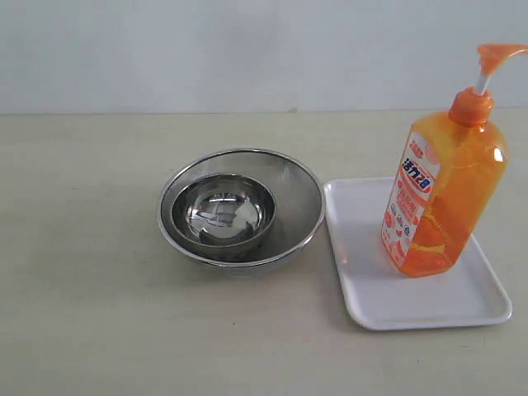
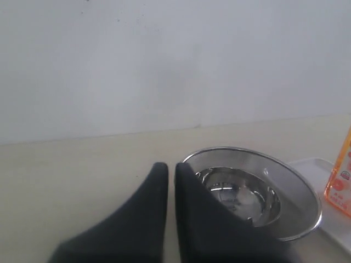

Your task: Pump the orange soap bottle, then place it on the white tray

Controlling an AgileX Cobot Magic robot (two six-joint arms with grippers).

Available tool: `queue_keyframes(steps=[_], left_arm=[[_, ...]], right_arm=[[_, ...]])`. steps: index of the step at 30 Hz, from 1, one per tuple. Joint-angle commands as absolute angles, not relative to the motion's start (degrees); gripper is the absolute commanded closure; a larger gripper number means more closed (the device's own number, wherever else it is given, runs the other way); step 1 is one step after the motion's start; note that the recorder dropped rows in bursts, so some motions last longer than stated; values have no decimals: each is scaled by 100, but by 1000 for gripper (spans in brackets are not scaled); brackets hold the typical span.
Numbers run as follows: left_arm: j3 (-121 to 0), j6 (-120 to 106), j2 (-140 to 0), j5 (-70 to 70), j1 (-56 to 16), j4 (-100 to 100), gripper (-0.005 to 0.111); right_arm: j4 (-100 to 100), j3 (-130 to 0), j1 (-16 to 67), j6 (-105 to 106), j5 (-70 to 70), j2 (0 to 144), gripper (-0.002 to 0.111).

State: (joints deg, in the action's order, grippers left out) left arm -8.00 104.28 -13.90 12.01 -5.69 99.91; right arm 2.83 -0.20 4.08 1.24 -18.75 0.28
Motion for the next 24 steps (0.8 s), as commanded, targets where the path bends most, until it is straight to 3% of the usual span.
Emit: queue_keyframes(steps=[1,15,24], left_arm=[[-384,10403,-811,1196,-518,9863,102],[0,10248,-71,1201,-518,9995,102],[0,7156,-71,707,-518,9995,102]], right_arm=[[284,0,390,126,-1842,0,109],[284,0,390,126,-1842,0,109],[284,0,390,126,-1842,0,109]])
